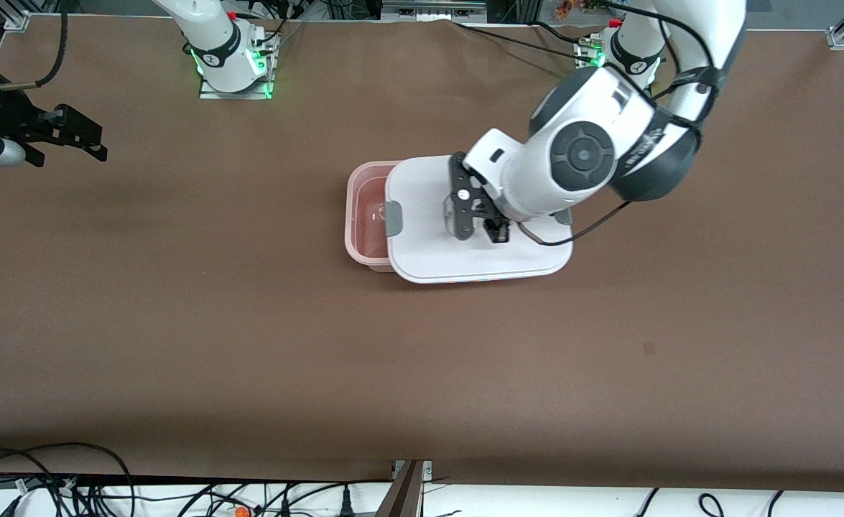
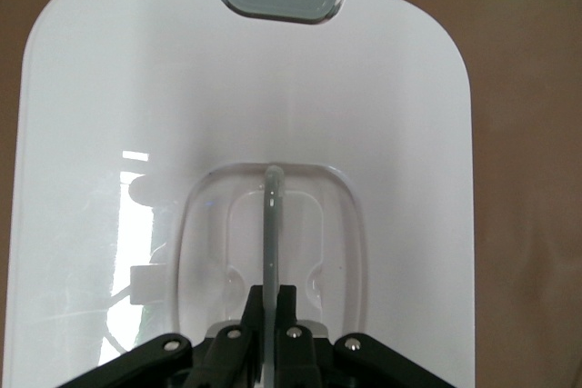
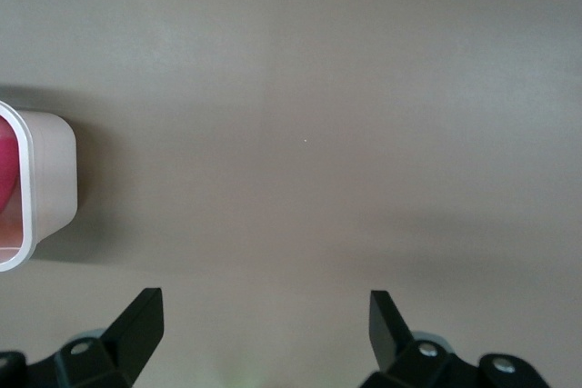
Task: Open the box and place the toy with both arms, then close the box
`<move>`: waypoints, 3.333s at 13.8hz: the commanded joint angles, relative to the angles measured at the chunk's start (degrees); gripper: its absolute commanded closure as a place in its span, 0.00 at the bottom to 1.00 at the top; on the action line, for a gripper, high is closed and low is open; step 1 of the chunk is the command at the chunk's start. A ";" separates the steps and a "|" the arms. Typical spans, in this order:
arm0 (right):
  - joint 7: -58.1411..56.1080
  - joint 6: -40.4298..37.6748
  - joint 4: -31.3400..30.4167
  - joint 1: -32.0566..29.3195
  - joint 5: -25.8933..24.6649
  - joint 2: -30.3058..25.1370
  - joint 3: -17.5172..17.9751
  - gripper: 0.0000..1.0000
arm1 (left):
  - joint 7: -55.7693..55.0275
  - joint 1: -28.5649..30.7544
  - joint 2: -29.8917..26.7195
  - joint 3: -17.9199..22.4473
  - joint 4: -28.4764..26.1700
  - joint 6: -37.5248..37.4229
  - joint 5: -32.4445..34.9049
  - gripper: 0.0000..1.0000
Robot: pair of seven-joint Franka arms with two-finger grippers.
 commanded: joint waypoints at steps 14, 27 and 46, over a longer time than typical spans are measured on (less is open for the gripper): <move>-0.01 -5.00 6.40 1.63 -0.08 4.27 -0.63 0.00 | -9.86 -7.93 -1.55 -0.14 -16.00 18.20 1.33 1.00; 0.61 -5.01 6.66 1.63 -0.08 4.09 -0.72 0.00 | -10.13 -8.98 -0.06 -0.14 -15.91 20.40 8.18 1.00; 0.17 -5.18 6.58 1.71 -0.52 4.18 -0.63 0.00 | -13.97 -2.59 -13.30 0.12 -14.86 2.15 7.04 0.00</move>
